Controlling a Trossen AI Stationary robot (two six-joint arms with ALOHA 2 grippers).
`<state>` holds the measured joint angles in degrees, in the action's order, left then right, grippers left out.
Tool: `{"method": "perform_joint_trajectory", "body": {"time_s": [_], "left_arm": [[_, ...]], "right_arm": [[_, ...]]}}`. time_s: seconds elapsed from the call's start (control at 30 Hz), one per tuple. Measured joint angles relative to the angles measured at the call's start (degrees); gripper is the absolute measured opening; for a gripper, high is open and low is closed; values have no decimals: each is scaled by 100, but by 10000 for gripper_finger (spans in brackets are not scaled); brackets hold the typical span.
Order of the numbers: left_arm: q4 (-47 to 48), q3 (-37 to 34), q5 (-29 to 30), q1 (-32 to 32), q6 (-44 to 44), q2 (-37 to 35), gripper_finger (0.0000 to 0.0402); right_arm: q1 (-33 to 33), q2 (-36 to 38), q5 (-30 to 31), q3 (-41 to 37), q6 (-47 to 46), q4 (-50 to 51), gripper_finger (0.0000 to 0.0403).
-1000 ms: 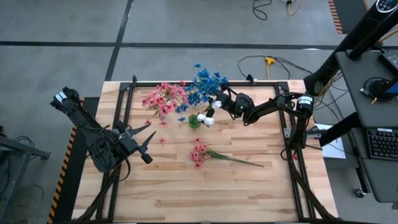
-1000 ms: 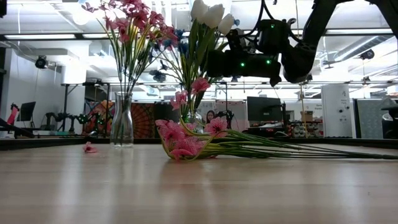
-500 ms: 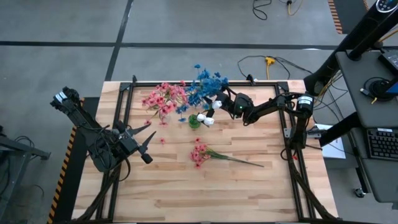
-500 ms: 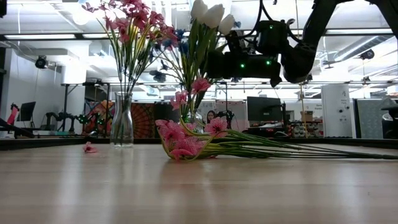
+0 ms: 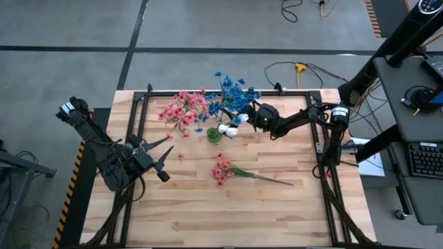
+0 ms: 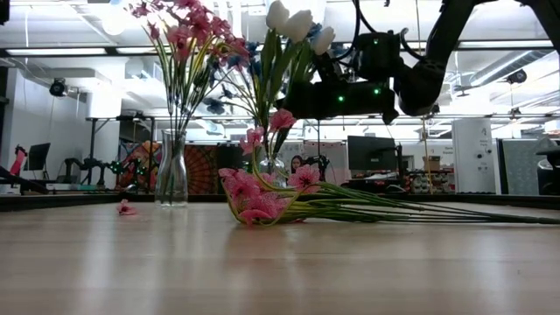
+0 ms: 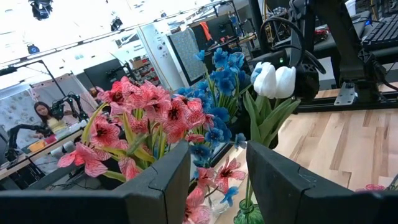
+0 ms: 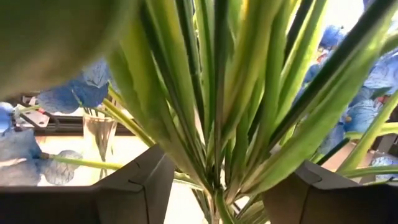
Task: Sort flowers into vase by color
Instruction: Put the blue flowers into the right transparent vase
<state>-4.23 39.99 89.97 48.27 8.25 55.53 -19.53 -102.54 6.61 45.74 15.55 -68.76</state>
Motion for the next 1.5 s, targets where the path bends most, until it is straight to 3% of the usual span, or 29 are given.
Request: {"method": "perform_joint_trajectory", "body": {"time_s": [1.03,1.5], "left_arm": [[2,0,-9,2,0,0,141],[0,0,-9,2,0,0,141]], "right_arm": [[14,1086,114,-2,-216,2337,247],[15,1812,249,0,-461,3672,251]]}}
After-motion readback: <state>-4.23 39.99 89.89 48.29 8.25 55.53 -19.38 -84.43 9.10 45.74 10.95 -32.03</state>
